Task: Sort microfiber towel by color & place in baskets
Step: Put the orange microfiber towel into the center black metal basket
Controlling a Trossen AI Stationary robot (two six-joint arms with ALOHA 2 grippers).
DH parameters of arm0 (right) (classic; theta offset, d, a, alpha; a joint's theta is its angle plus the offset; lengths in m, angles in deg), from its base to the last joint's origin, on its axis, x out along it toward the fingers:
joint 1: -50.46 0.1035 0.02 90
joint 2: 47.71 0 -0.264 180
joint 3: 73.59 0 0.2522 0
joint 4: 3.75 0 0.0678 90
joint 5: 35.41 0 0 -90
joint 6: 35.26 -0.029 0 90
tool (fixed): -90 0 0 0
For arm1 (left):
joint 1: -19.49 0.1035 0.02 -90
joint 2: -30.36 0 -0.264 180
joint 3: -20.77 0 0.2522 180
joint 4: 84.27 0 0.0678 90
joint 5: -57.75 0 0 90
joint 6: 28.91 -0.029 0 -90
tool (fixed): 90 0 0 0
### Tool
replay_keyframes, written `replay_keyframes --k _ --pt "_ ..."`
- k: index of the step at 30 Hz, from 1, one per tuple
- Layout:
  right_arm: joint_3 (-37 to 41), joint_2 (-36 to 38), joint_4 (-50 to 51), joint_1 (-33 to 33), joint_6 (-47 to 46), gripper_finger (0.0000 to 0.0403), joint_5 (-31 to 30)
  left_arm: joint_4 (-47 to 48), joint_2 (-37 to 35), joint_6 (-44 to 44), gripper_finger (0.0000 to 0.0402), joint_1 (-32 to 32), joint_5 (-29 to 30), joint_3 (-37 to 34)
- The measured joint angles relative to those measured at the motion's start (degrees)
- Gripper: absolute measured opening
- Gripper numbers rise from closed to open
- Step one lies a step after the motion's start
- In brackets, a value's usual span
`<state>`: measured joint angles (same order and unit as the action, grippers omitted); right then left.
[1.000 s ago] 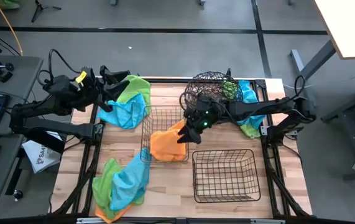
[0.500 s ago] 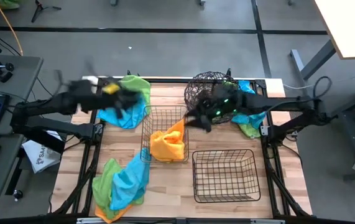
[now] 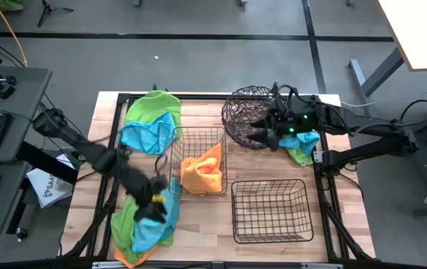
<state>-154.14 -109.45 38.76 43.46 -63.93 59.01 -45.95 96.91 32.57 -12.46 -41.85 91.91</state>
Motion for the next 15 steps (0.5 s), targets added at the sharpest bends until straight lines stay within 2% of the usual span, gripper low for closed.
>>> replay_keyframes --k 4,7,10,15 --pt "0.0 0.9 3.8 1.4 3.3 0.0309 -0.1 3.5 3.0 17.9 0.02 -9.0 10.2 0.0" --pt "0.0 0.6 8.1 2.7 4.8 0.0309 0.1 0.8 6.9 27.1 0.0193 -13.6 13.3 0.0" --pt "0.1 0.5 11.2 4.3 6.8 0.0309 0.1 -2.8 12.4 29.1 0.0185 -17.3 12.1 1.8" --pt "0.2 0.5 12.9 6.7 8.0 0.0309 0.1 -6.6 22.2 26.5 0.0172 -21.7 8.5 8.0"
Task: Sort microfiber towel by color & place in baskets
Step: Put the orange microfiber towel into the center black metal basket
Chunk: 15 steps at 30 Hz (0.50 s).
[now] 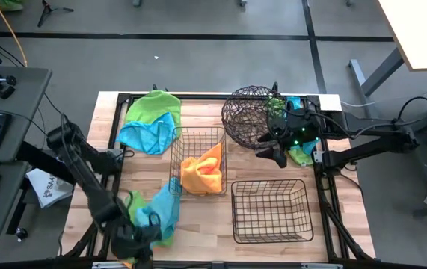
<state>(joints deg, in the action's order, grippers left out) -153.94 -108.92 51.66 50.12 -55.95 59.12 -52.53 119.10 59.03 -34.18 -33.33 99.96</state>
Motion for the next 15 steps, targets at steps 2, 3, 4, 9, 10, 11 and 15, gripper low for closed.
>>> replay_keyframes --k 2,3,4,9,10,11,15 --pt "0.0 0.0 0.0 0.8 -0.2 0.0309 0.0 -1.6 2.9 -0.8 0.017 -0.8 0.0 1.7" --pt "0.0 0.0 0.0 1.2 -0.2 0.0309 0.0 -2.0 4.2 -1.0 0.017 -1.1 0.0 2.6" --pt "0.0 0.0 0.0 1.6 -0.4 0.0309 -0.1 -2.0 5.3 -1.1 0.017 -1.3 -0.2 3.1" --pt "0.0 0.0 -0.1 2.8 -3.4 0.0309 -2.9 -0.1 10.2 0.5 0.017 -1.3 -1.8 3.1" --pt "0.0 0.0 -0.1 2.9 -4.0 0.0309 -3.1 0.4 11.0 0.4 0.017 -1.3 -2.0 3.1" --pt "0.0 0.0 -0.2 3.0 -4.7 0.0309 -3.5 1.0 11.8 0.6 0.017 -1.3 -2.4 3.2" --pt "0.0 0.0 -0.4 3.0 -7.2 0.0309 -5.8 6.4 14.2 2.2 0.017 -1.3 -3.8 3.1"
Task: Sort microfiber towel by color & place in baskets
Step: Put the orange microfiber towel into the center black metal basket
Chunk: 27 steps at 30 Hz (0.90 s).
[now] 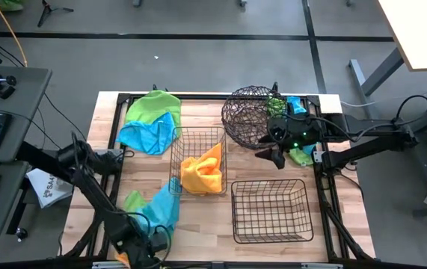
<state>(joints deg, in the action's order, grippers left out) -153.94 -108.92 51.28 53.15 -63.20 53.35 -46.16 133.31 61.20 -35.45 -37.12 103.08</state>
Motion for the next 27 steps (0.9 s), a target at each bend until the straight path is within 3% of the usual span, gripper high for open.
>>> replay_keyframes --k 8,15,19,27 --pt "0.0 0.0 -1.1 0.0 -5.2 0.0309 -3.4 21.2 -0.8 -1.6 0.017 0.8 1.4 0.0" --pt "0.0 0.0 -4.0 0.0 -6.8 0.0309 -5.6 48.2 -4.5 -11.4 0.017 2.8 14.6 0.1" --pt "0.0 0.0 -5.7 0.0 -6.8 0.0309 -6.2 62.4 -7.7 -13.7 0.017 5.7 17.7 0.0" --pt "0.0 0.0 -6.1 0.0 -6.8 0.0309 -6.7 63.7 -19.4 -8.8 0.017 5.3 19.1 4.0"
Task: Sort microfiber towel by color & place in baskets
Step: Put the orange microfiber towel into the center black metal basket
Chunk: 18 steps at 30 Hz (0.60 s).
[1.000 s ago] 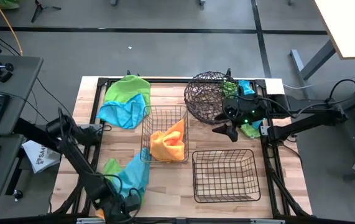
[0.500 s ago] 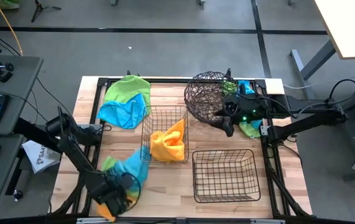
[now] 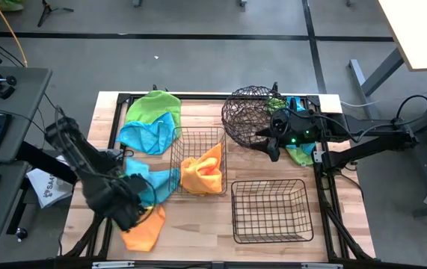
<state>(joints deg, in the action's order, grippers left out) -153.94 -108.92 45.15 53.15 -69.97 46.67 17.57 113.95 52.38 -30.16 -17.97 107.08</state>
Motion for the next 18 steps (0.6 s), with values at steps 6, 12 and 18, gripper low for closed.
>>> replay_keyframes --k 6,12,18 --pt "0.0 0.0 0.1 0.0 0.1 0.0309 0.0 -16.0 -0.3 4.8 0.017 -5.2 2.4 0.0" --pt "0.0 0.0 0.2 0.0 0.1 0.0309 0.0 -32.9 11.0 -1.6 0.017 -8.5 -6.9 -1.6" --pt "0.0 0.0 0.2 0.0 0.2 0.0309 -0.9 -37.1 18.4 -8.9 0.0174 -8.6 -9.6 -1.6"
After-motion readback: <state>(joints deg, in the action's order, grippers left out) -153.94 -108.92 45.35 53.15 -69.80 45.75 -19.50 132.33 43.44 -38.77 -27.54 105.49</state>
